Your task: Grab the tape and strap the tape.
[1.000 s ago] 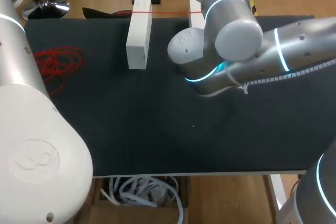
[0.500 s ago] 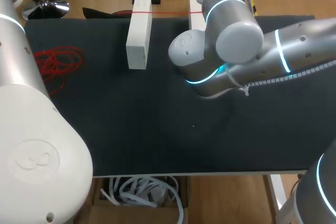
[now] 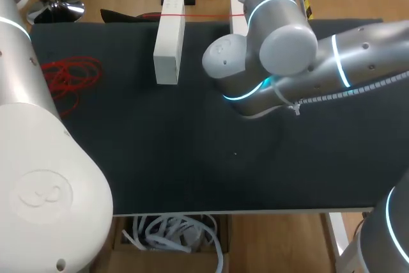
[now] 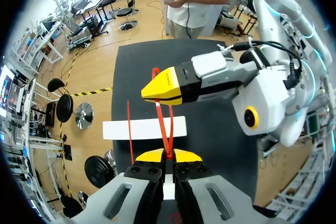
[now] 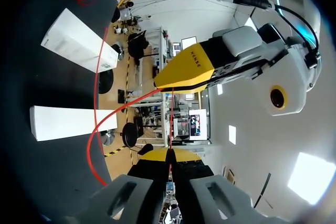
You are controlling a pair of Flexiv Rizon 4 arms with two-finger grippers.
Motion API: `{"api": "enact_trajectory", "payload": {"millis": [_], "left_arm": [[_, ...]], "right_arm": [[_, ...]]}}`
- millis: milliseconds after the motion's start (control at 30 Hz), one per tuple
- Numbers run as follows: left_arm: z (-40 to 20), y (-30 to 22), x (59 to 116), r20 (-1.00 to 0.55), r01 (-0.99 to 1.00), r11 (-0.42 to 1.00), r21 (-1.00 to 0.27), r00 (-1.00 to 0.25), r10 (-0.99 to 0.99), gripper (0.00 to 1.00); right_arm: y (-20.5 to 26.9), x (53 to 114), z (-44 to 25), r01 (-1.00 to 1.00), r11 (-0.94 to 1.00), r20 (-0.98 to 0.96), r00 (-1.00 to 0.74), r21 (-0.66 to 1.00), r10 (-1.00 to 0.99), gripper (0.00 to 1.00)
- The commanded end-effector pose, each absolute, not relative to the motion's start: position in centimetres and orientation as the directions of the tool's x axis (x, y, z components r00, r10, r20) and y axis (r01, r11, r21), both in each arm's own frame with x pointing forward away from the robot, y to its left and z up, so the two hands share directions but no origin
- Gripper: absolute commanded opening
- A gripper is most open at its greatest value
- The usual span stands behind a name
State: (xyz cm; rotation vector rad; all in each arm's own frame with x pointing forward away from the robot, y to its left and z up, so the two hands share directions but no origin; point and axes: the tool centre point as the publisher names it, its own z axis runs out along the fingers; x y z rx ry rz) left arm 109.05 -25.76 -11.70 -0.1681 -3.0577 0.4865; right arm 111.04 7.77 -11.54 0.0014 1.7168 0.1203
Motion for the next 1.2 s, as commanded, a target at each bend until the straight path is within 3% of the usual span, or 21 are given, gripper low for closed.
{"api": "enact_trajectory", "payload": {"millis": [33,1200], "left_arm": [[-11.49,-25.82,109.12,0.027,0.1,0.947,-0.305,-0.993,0.113,0.0],[-11.49,-25.82,109.12,0.027,0.1,0.947,-0.305,-0.993,0.113,0.0]], "right_arm": [[7.82,111.05,-11.29,-0.069,0.995,-0.985,-0.158,0.076,0.064,0.0],[8.28,111.09,-11.56,-0.075,0.994,-0.984,-0.165,0.081,0.068,0.0]]}}
